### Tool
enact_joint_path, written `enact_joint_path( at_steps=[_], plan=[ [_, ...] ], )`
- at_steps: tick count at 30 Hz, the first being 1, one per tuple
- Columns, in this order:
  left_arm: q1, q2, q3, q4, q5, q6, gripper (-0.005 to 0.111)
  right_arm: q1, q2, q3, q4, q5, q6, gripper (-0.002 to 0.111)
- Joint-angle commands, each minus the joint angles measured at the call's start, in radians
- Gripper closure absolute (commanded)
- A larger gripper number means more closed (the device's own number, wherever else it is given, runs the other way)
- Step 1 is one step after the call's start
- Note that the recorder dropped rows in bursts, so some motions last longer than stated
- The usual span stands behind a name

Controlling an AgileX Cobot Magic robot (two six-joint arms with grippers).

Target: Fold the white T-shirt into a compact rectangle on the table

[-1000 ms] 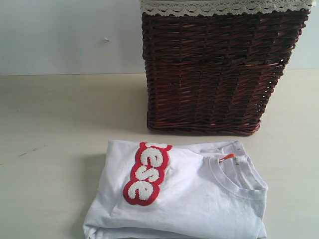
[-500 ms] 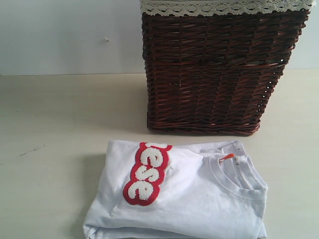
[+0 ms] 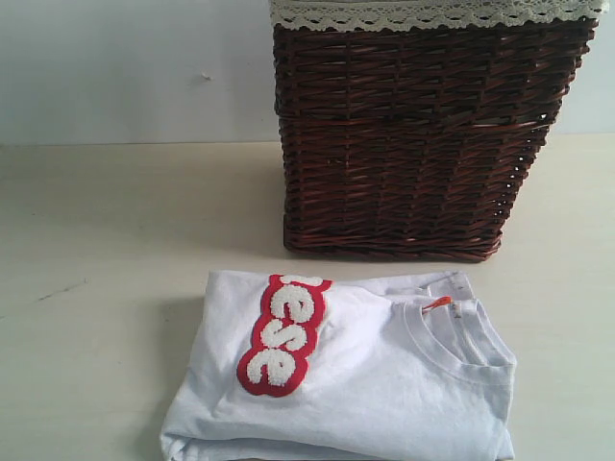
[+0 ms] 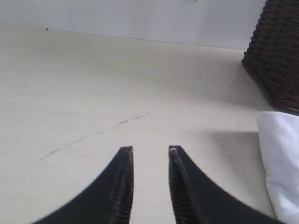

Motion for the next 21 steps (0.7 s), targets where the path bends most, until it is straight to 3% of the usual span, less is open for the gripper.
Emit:
enact_joint_path(
  at_steps=[1,21],
  plan=[
    [0.001,-0.006,0.000,-0.009,-0.011,0.004,0.078,0.001,-0.006,0.006,0.000,-0.010,0.000,0.108],
    [0.001,-0.006,0.000,-0.009,-0.011,0.004,0.078,-0.001,-0.050,0.006,0.001,-0.043,0.059,0.108]
  ],
)
